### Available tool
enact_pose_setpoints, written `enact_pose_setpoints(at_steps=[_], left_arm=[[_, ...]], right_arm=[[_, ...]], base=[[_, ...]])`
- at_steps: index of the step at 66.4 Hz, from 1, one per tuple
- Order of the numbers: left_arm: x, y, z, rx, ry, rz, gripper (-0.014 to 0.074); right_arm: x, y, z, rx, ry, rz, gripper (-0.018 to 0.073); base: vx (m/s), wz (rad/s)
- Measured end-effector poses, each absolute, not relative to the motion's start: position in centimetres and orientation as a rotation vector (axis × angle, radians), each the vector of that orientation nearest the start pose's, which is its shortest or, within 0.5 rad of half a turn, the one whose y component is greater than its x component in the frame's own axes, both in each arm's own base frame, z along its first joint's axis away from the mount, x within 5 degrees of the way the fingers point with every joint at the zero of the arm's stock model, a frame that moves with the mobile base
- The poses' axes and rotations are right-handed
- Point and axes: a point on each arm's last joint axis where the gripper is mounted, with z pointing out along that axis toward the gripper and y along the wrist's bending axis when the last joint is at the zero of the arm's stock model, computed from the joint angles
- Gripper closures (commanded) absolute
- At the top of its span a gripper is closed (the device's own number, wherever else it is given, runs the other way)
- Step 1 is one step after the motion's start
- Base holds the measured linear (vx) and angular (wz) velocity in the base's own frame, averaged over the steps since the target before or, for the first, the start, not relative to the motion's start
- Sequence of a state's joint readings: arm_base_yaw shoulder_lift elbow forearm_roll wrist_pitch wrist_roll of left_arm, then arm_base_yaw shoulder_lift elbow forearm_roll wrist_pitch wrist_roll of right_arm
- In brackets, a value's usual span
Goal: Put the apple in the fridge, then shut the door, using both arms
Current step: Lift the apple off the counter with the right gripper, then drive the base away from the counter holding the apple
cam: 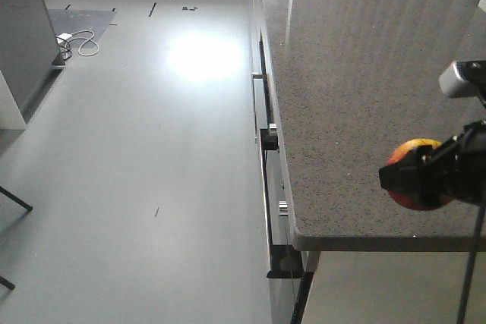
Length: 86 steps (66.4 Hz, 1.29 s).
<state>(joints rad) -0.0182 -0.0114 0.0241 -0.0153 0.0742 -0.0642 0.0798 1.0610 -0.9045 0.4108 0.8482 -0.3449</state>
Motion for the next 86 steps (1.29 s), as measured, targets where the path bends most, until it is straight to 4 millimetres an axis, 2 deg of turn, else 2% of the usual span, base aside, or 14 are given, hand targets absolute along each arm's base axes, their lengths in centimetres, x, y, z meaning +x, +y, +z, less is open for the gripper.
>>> enact_pose_setpoints(at_steps=[20,41,55,86], left_arm=[[5.7,-0.1,19.9,-0.047,1.57,-0.078,0.0603],[5.7,-0.1,19.9,-0.047,1.57,-0.078,0.0603],[5.7,-0.1,19.9,-0.047,1.57,-0.078,0.0603],[5.7,-0.1,19.9,-0.047,1.57,-0.078,0.0603]], right_arm=[[13.4,4.1,31.1,-0.346,2.38,0.403,0.044],[9.1,3.9,31.2,-0.385,2.301,0.401,0.044],[7.9,3.9,31.4,-0.405,2.289,0.404,0.044],[7.9,3.9,31.4,-0.407,2.293,0.405,0.044]], base=[[0.0,0.0],[0.0,0.0],[0.0,0.0],[0.0,0.0]])
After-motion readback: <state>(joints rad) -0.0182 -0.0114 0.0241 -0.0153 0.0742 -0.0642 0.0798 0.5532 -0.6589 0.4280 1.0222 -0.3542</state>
